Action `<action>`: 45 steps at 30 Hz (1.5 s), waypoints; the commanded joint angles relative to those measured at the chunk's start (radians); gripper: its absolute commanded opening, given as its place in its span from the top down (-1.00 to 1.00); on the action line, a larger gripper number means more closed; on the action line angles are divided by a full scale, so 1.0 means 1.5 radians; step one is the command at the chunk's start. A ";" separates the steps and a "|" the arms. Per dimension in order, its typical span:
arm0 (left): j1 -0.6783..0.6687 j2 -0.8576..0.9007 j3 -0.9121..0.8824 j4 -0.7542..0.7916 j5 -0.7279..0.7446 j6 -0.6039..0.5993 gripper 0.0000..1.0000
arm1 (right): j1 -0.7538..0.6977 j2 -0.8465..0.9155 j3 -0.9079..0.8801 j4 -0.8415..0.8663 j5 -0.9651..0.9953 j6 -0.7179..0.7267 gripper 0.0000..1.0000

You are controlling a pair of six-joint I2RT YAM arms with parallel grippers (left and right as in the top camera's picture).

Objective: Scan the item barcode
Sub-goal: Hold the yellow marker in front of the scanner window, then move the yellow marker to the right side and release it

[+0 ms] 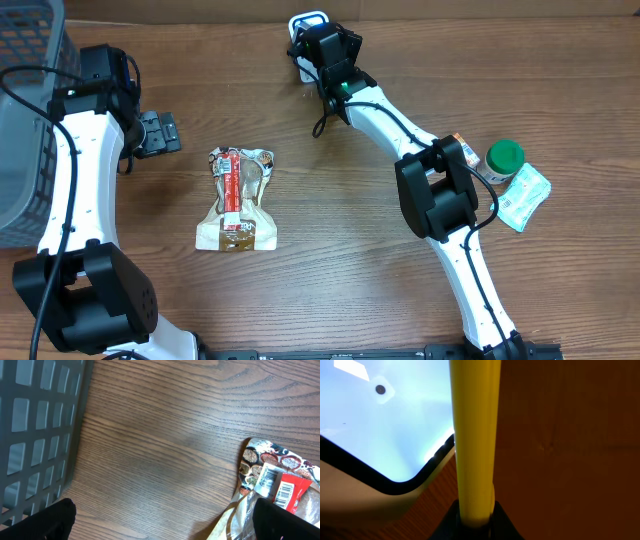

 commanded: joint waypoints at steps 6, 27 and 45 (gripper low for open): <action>-0.003 0.000 0.002 0.001 0.001 0.012 -0.99 | 0.008 -0.169 -0.005 -0.076 0.168 0.277 0.93; -0.003 0.000 0.002 0.001 0.001 0.012 -1.00 | -0.081 -0.337 -0.149 -0.924 -0.267 0.923 0.91; -0.003 0.000 0.002 0.001 0.001 0.012 -1.00 | -0.177 -0.337 -0.423 -0.790 -0.201 0.921 0.18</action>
